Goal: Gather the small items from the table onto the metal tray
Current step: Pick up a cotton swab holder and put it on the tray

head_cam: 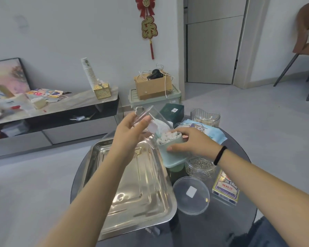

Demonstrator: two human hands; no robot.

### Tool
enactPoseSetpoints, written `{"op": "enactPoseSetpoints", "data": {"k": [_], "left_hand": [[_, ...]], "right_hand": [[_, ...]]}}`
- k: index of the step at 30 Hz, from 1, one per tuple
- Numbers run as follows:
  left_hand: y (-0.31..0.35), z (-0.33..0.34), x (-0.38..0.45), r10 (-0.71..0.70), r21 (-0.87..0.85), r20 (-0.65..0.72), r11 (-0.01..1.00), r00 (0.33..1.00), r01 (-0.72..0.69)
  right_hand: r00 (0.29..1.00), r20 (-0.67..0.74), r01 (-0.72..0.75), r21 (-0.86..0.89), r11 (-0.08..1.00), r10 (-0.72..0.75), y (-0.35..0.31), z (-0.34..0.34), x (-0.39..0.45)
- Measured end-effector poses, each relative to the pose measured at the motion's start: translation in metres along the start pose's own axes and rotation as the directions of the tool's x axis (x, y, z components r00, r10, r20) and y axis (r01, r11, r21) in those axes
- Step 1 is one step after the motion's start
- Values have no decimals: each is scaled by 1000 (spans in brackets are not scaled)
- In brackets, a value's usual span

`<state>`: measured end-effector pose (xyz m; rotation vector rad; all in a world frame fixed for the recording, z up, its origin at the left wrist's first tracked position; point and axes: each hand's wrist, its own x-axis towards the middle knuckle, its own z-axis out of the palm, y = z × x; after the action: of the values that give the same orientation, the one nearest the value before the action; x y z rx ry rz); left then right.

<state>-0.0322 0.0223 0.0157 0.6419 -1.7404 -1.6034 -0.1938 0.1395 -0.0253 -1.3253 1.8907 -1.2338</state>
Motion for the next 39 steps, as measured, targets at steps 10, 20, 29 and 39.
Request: {"op": "enactPoseSetpoints", "data": {"k": [10, 20, 29, 39], "left_hand": [[-16, -23, 9, -33, 16, 86, 999, 996, 31], [-21, -27, 13, -37, -227, 106, 972, 994, 61], [-26, -14, 15, -151, -545, 119, 816, 981, 192], [-35, -7, 13, -207, -497, 243, 812, 948, 305]], "right_hand": [[1000, -29, 7, -44, 999, -8, 3, 21, 7], [992, -109, 71, 33, 997, -67, -1, 19, 1], [973, -185, 171, 159, 972, -140, 3, 22, -1], [973, -202, 145, 152, 978, -113, 4, 26, 4]]}}
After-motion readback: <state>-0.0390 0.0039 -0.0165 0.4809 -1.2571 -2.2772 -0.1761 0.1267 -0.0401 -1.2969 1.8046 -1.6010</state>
